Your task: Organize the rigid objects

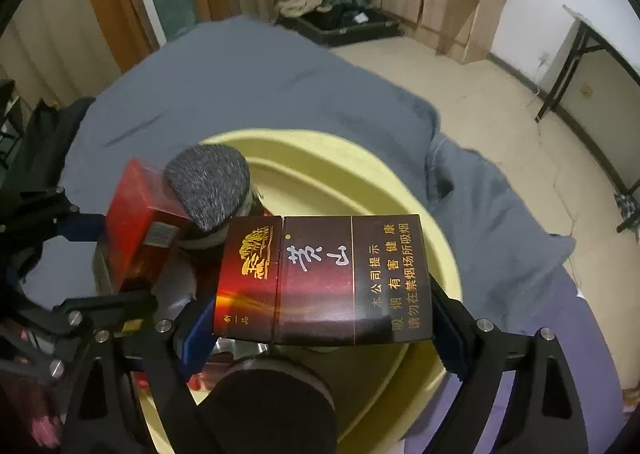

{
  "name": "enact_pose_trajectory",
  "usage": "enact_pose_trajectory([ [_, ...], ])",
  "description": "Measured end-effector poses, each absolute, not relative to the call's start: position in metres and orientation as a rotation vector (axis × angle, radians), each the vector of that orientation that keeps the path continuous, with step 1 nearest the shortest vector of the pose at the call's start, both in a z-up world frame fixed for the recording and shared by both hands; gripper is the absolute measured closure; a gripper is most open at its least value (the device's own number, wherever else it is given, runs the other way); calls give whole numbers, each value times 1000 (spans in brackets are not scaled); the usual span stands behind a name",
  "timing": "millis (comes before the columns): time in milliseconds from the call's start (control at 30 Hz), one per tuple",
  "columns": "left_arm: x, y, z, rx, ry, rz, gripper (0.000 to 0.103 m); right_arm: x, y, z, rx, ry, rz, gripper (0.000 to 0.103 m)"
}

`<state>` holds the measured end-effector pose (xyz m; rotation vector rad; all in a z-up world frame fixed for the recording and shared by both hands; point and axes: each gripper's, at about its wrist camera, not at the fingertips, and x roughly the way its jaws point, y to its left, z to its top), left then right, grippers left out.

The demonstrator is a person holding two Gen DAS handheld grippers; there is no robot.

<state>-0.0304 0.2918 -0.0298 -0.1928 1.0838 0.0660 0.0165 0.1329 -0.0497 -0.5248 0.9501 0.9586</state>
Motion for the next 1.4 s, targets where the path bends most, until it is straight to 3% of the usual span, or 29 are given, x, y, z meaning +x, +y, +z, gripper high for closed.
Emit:
enact_pose_trajectory([
  [33,-32,294,-29,-186,1078,72,19,18,137,-46,-523,953,966,9],
  [100,-38,295,-23,-174,1045,91,9,17,131,-37,-494,925,985,0],
  [233,-61,287,-2,-159,941,79,0,24,98,-5,-420,861,1018,0],
  [400,-99,270,11,-209,856,79,0,21,10,13,-351,757,1029,0],
  [700,-164,234,-32,-253,873,98,0,-19,-88,-49,-467,787,997,0],
  [1300,-140,172,-110,-7,871,345,0,-34,-40,-117,-643,686,1081,0],
  [1400,-136,187,-119,-114,910,297,0,-34,-40,-118,-648,678,1077,0],
])
